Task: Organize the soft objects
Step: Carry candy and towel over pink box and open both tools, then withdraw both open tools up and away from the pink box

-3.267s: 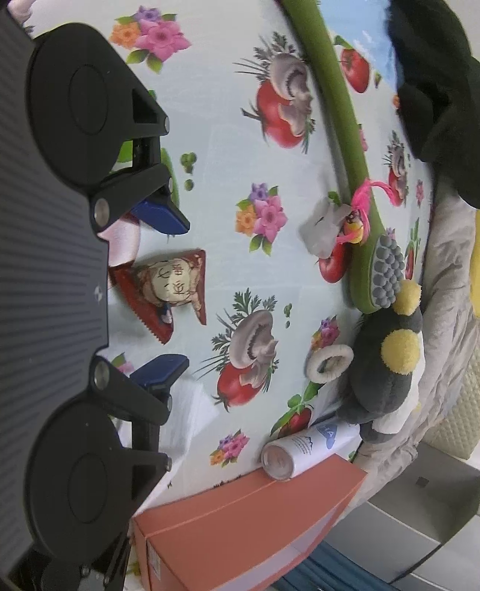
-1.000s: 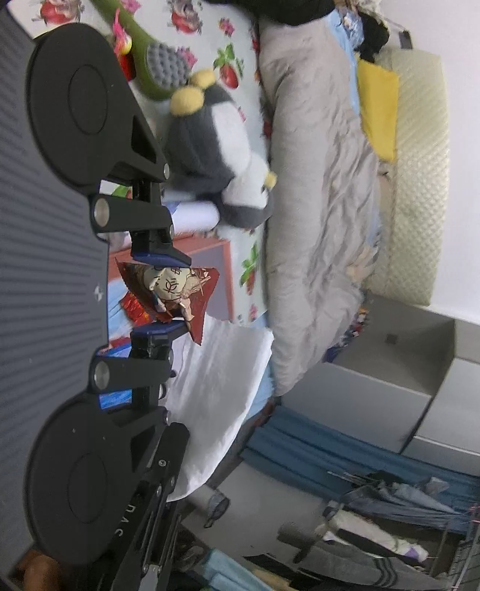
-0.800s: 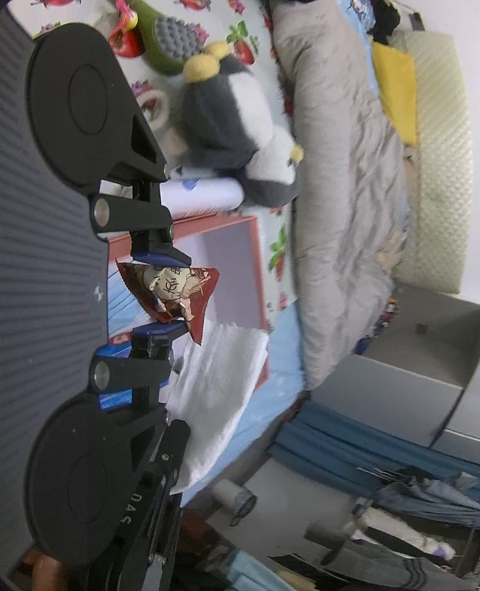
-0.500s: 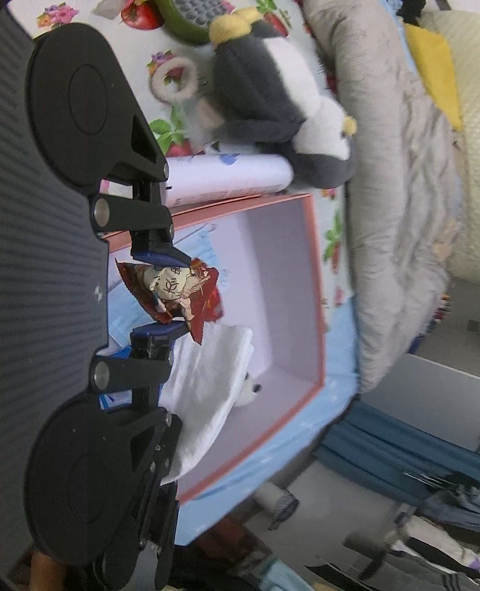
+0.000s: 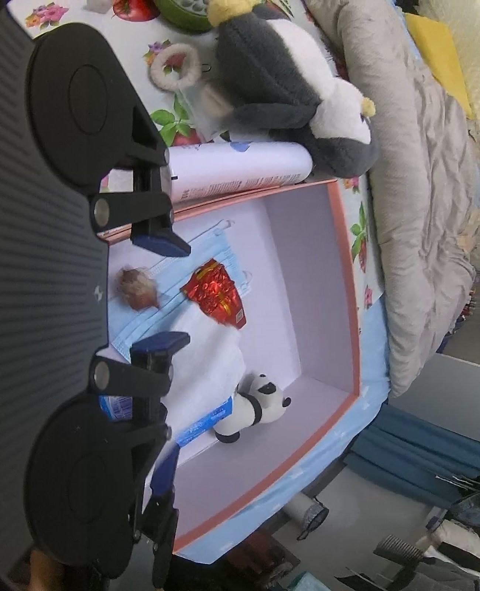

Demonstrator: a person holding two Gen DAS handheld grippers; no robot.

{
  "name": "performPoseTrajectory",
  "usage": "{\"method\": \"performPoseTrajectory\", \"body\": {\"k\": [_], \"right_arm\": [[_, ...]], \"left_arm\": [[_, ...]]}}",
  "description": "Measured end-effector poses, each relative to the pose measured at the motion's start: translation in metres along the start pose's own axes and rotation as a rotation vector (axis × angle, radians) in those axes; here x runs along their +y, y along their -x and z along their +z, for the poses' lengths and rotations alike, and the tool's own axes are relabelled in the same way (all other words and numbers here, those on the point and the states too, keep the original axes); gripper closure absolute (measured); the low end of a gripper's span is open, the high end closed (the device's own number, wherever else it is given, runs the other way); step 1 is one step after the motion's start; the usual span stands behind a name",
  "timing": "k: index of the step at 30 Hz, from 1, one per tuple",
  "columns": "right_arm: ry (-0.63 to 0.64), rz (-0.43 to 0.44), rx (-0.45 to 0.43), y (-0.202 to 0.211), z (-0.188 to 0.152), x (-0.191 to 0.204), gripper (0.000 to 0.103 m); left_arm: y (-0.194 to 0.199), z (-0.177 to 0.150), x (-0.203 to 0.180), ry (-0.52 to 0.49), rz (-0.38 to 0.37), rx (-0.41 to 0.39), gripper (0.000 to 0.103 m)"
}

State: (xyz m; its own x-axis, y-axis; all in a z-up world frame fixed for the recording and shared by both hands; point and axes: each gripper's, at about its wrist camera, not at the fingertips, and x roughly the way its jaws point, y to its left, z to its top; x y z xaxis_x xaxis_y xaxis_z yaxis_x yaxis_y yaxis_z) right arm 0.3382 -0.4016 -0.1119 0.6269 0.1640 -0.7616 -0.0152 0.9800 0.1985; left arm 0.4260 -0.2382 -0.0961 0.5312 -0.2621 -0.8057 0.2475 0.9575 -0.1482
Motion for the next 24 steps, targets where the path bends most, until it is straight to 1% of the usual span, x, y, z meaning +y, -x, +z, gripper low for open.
{"method": "performPoseTrajectory", "body": {"k": [7,11,13,21,24], "right_arm": [[-0.003,0.014,-0.042,0.023,0.002,0.007,0.052],[-0.012,0.035,-0.101,0.048,0.004,0.014,0.052],[-0.017,0.064,-0.143,0.064,0.004,0.018,0.052],[0.02,0.087,-0.248,0.121,-0.003,0.044,0.052],[0.035,0.096,-0.282,0.14,-0.009,0.054,0.052]], "left_arm": [[0.028,0.001,0.003,0.016,-0.017,-0.054,0.051],[0.053,0.0,0.003,0.016,-0.023,-0.097,0.051],[0.068,-0.001,0.002,0.016,-0.027,-0.122,0.051],[0.14,-0.019,0.004,0.027,-0.044,-0.245,0.051],[0.165,-0.03,0.007,0.031,-0.03,-0.287,0.051]]}}
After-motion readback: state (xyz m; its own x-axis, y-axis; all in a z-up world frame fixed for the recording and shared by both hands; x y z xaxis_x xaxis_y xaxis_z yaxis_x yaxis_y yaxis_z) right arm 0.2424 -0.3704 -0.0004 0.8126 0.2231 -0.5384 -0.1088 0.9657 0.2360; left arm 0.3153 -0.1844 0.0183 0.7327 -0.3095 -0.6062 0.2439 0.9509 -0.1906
